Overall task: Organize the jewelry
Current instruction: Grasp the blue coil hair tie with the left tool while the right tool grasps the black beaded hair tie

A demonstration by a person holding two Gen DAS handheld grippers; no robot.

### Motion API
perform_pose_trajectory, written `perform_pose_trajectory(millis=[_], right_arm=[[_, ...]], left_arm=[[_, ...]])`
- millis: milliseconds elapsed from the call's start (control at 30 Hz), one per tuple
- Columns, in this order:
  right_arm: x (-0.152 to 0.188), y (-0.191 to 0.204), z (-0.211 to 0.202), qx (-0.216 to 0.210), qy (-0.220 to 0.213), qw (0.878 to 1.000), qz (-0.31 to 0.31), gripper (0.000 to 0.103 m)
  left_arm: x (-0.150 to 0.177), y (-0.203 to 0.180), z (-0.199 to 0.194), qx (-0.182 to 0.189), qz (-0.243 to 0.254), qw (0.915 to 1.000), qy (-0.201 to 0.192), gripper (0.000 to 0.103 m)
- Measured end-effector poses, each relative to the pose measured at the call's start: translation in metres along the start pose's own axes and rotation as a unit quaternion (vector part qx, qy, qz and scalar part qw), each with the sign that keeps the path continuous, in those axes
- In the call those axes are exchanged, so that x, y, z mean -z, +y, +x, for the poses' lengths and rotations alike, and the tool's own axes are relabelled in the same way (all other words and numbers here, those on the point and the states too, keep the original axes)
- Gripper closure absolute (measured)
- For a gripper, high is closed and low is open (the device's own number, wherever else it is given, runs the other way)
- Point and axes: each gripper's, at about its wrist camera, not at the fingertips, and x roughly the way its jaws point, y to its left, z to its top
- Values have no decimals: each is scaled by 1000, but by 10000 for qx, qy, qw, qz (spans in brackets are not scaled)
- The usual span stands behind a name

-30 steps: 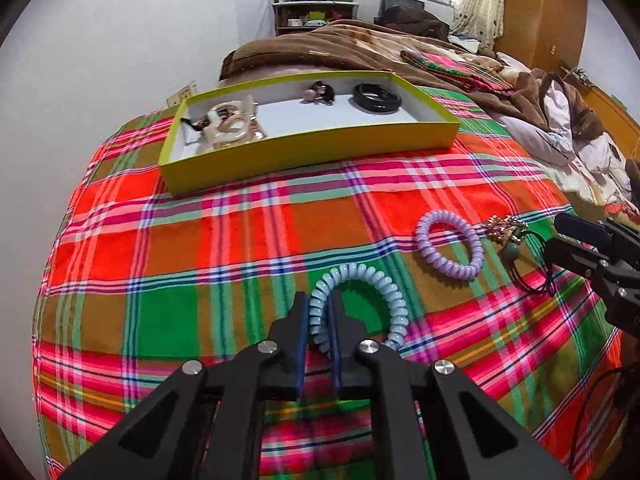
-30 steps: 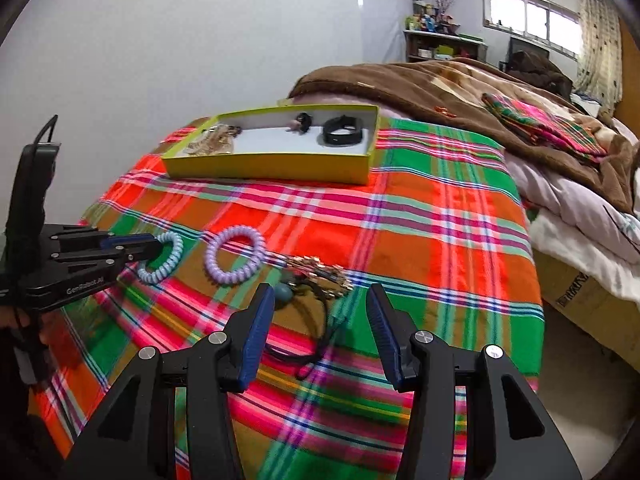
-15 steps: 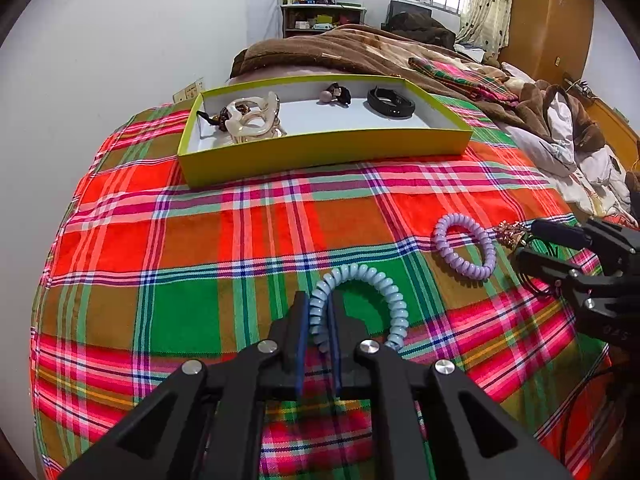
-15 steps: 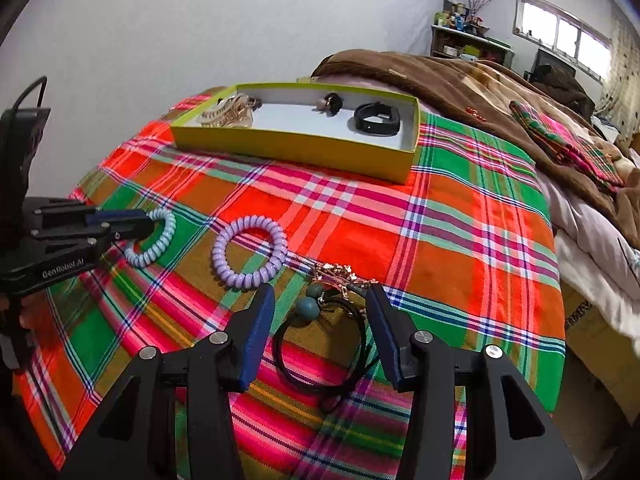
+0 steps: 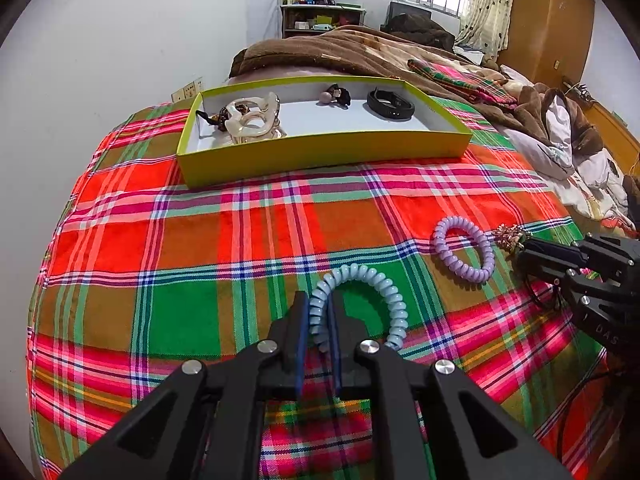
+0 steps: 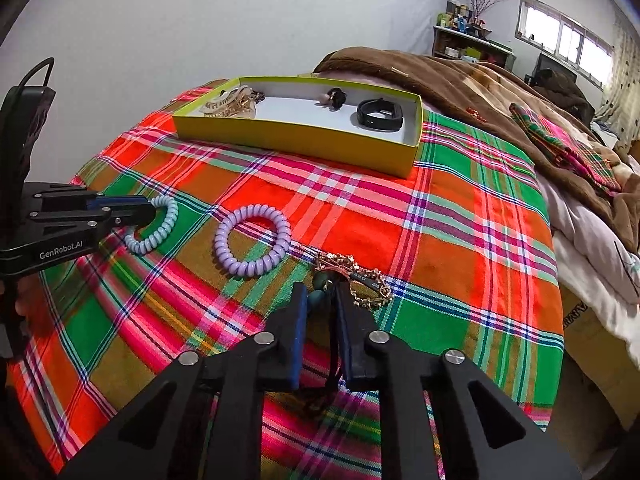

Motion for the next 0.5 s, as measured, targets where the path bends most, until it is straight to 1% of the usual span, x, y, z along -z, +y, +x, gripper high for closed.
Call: perform_pose_trajectory(millis=[167, 500], right_arm=[[1, -1, -3, 59, -50, 10000, 55, 90], [-1, -4, -12, 37, -182, 9997, 153, 90]], left_arm=[[-1, -1, 0, 4, 23, 10000, 3, 93], [0, -2, -4, 76, 0, 10000, -2, 93]])
